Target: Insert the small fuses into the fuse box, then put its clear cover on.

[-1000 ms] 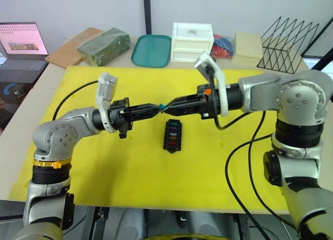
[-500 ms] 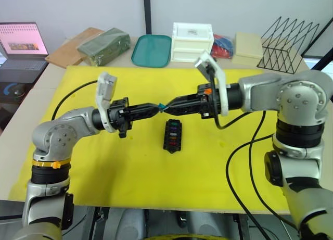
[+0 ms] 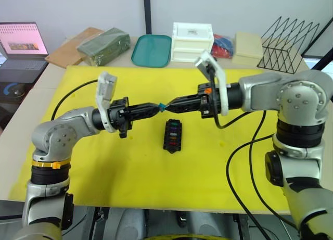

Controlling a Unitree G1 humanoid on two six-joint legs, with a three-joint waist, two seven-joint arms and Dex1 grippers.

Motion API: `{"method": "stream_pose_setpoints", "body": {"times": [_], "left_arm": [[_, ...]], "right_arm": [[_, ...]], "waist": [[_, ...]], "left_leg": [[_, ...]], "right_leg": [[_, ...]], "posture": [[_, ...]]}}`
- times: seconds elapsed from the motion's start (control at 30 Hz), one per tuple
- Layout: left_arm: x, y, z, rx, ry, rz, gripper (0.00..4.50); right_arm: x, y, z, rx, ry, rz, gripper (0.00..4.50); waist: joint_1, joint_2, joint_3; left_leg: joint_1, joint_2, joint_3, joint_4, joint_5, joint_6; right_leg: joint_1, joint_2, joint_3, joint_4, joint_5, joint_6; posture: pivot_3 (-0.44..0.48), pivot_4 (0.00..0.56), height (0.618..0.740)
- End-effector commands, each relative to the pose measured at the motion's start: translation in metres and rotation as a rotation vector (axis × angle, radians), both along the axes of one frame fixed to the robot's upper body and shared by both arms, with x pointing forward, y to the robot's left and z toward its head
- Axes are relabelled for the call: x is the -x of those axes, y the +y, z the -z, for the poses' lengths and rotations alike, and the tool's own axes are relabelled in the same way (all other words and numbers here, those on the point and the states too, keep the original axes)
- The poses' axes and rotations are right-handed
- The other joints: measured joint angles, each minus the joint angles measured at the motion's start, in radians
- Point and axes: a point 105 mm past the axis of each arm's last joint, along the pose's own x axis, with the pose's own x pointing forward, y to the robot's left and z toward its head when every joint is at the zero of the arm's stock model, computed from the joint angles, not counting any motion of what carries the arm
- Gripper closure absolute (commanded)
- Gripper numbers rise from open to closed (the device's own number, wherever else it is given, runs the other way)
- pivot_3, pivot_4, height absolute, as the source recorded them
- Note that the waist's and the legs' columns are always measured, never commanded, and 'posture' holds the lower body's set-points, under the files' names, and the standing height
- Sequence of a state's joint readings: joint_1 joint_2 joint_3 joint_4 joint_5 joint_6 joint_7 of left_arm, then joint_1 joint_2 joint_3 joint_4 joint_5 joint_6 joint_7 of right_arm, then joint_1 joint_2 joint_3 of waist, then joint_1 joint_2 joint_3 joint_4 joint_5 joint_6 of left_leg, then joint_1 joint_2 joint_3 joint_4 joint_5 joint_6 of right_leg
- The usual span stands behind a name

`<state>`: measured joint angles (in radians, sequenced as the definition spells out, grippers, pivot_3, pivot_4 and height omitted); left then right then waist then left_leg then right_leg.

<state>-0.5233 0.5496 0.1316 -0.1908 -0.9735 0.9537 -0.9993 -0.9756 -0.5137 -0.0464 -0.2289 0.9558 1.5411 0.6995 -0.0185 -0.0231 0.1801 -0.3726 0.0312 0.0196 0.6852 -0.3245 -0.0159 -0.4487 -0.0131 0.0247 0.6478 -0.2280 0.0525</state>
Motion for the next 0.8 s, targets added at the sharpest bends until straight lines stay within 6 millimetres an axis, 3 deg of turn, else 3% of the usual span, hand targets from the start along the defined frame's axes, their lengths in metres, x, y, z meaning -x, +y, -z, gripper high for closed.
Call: {"method": "stream_pose_setpoints", "body": {"times": [0.03,0.1,0.27,0.43,0.47,0.8], "left_arm": [[-0.006,0.000,0.002,-0.089,-0.002,-0.028,4.26],[-0.011,0.002,0.004,-0.127,-0.014,-0.049,3.79],[-0.013,0.006,0.006,-0.219,-0.096,-0.021,2.06],[-0.015,0.008,0.042,-0.463,-0.248,0.059,0.25],[-0.017,0.005,0.046,-0.477,-0.281,0.071,0.07],[-0.028,-0.003,0.070,-0.542,-0.404,0.155,0.07]], "right_arm": [[0.004,0.004,-0.009,-0.001,-0.055,-0.032,4.50],[0.002,0.002,-0.008,0.045,-0.099,-0.016,4.50],[-0.008,-0.005,0.004,0.214,-0.254,0.015,4.50],[-0.022,-0.014,0.026,0.405,-0.410,0.002,4.50],[-0.025,-0.014,0.031,0.436,-0.434,-0.008,4.50],[-0.043,-0.011,0.050,0.551,-0.521,-0.044,4.50]], "waist": [[0.000,0.000,0.000],[0.000,0.000,0.000],[0.001,0.000,0.000],[-0.001,0.000,0.001],[0.000,0.001,0.001],[0.002,0.000,0.001]], "left_leg": [[0.000,0.000,0.000,0.000,0.000,0.000],[0.000,0.000,0.000,0.000,0.000,0.000],[-0.001,0.000,0.001,-0.001,0.000,0.000],[-0.001,0.000,0.002,-0.002,0.000,0.000],[-0.001,0.000,0.002,-0.002,0.000,0.000],[-0.004,0.000,0.003,-0.001,0.000,0.000]], "right_leg": [[0.000,0.000,0.000,0.000,0.000,0.000],[0.000,0.000,0.000,0.000,0.000,0.000],[-0.002,0.000,0.000,-0.001,0.000,0.000],[-0.003,0.001,0.001,-0.002,0.000,0.000],[-0.003,0.001,0.001,-0.001,0.000,0.000],[-0.007,0.002,0.002,0.000,0.000,0.000]], "posture": [[0.000,0.150,0.740],[0.000,0.150,0.740],[0.000,0.150,0.740],[0.000,0.150,0.740],[0.000,0.150,0.740],[0.000,0.150,0.740]]}}
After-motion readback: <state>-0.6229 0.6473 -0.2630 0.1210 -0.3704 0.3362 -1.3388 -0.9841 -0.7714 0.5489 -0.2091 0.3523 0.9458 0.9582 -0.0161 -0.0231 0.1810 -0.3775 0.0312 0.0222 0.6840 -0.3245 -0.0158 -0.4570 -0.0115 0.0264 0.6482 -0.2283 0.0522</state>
